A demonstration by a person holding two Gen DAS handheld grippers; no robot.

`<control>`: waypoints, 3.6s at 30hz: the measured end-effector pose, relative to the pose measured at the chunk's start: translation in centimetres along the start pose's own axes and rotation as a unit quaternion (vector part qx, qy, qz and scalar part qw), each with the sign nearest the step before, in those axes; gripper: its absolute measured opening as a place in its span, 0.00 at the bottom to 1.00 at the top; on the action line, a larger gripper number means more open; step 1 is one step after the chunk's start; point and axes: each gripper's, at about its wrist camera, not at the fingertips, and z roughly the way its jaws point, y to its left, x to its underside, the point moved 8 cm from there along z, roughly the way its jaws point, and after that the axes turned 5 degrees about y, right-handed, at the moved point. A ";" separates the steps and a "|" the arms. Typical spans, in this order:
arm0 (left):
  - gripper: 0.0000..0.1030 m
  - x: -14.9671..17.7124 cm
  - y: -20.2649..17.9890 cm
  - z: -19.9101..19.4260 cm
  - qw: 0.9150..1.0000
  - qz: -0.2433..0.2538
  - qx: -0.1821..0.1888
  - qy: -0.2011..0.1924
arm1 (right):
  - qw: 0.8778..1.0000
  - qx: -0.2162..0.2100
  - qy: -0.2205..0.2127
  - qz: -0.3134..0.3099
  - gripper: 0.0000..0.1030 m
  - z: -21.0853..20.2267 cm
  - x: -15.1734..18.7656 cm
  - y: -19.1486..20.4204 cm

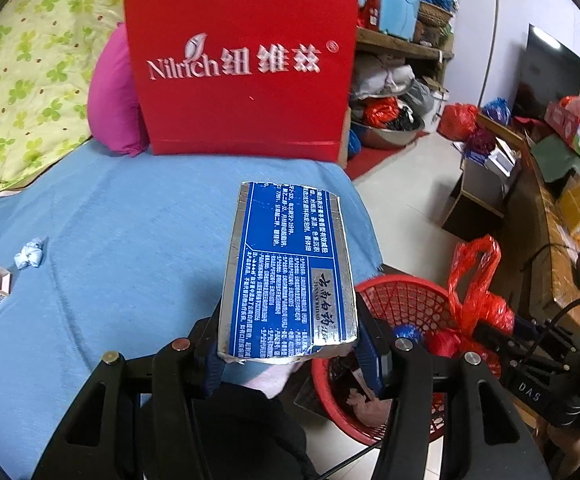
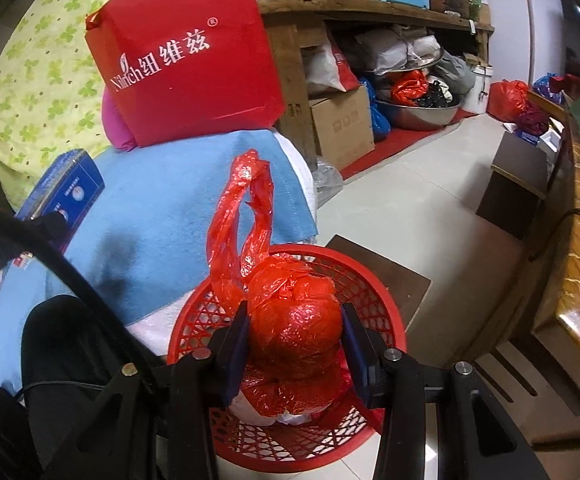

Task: Collect trash
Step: 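Open the right gripper to drop the red bag into the basket, then open the left gripper to drop the blue medicine box into the basket, then move both grippers back over the remaining trash on the blanket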

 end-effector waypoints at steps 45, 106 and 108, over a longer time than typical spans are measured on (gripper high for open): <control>0.55 2.8 -5.6 4.8 0.994 0.065 0.042 0.071 | 0.995 -0.032 -0.075 0.057 0.60 -3.8 -1.1 -2.8; 0.72 16.3 43.3 -6.1 0.910 -0.328 -0.253 -0.032 | 0.923 -0.265 -0.029 -0.277 0.64 1.0 -4.5 45.9; 0.72 17.9 44.6 -5.8 0.894 -0.351 -0.277 -0.030 | 0.922 -0.267 -0.020 -0.281 0.64 2.5 -4.8 47.9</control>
